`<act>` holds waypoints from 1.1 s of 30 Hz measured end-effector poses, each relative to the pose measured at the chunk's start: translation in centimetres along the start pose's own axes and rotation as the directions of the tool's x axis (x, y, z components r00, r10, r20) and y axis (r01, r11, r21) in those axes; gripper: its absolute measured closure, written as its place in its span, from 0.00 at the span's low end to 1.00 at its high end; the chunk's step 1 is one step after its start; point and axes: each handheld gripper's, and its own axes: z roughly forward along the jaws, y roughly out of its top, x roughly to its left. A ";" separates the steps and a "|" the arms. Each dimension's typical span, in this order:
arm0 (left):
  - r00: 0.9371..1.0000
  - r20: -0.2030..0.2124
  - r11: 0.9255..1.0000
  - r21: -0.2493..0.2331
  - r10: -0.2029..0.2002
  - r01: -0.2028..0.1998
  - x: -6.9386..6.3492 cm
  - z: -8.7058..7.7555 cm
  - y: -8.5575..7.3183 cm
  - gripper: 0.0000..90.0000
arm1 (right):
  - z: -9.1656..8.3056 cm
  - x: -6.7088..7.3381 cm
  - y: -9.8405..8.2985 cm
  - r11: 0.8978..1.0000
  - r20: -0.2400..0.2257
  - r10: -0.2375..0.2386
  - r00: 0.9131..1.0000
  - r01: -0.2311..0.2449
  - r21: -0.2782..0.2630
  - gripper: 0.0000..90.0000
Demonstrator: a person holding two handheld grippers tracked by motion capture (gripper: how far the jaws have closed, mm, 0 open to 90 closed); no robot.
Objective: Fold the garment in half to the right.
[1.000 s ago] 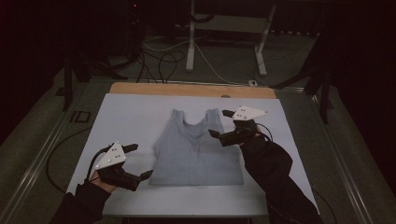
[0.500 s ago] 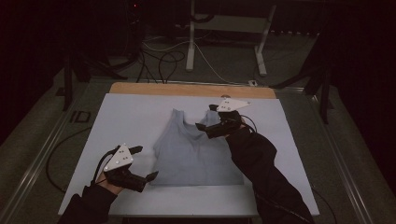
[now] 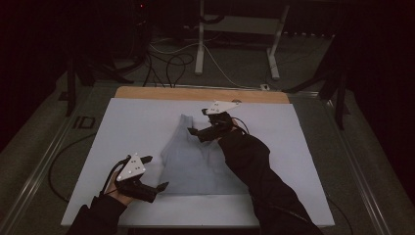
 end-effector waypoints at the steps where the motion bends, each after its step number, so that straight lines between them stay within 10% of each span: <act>1: 1.000 0.000 1.000 0.008 -0.007 0.007 0.0 0.1 -0.1 0.00 | 0.4 0.0 0.0 1.000 -0.005 0.005 1.000 -0.005 0.002 0.10; 13: 0.999 0.017 0.987 0.155 -0.036 0.033 0.3 1.9 -1.5 0.00 | 3.7 -0.5 -0.3 0.999 -0.015 0.004 1.000 -0.004 0.043 0.10; 21: 0.999 -0.019 0.958 0.281 -0.049 0.052 -0.1 2.8 -1.7 0.04 | 5.1 -1.3 -0.4 0.997 -0.007 0.019 1.000 -0.018 0.076 0.10; 33: 0.996 -0.004 0.937 0.338 -0.094 0.090 -0.3 3.1 -1.8 0.26 | 6.6 -2.7 -0.2 0.992 0.016 0.028 0.999 -0.030 0.124 0.10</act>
